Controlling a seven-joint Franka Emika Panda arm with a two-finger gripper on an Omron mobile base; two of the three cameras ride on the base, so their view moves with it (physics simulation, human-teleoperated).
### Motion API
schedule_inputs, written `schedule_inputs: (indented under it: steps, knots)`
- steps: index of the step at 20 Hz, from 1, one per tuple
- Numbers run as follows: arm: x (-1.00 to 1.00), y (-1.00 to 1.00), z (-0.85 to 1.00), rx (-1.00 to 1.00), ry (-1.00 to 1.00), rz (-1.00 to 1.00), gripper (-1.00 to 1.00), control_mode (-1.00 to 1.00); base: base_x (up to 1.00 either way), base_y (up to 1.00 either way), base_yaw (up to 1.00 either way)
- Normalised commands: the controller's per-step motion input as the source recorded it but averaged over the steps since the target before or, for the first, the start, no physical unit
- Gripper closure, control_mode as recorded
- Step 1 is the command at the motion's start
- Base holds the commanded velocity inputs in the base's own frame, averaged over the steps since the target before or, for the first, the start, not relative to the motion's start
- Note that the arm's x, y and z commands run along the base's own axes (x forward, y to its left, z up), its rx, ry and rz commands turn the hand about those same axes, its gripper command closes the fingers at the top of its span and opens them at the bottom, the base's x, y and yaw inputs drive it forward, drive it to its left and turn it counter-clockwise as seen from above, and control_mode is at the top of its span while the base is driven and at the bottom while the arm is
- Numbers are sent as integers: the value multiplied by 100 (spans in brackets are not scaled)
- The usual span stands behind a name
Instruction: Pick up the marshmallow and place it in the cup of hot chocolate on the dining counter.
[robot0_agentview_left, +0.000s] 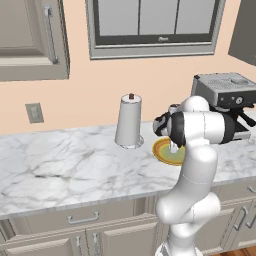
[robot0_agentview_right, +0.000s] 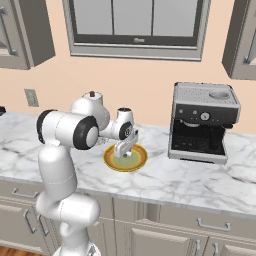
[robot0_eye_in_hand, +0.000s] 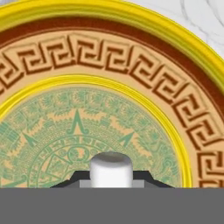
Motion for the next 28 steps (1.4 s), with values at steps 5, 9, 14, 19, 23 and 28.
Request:
schedule_inputs:
  steps: [5,9,14,19,23,28]
  knots:
    - [0,0,-28,0,-4,0,100,-100,0,0,0]
    - [-1,0,-44,2,-8,0,100,-100,0,0,0]
    - [-2,0,13,6,-11,-11,100,-100,0,0,0]
    - [-6,0,70,2,0,-30,100,-100,0,0,0]
    - [-14,8,84,2,0,-45,100,-100,0,0,0]
    - [-17,15,88,0,1,-47,100,-100,0,0,0]
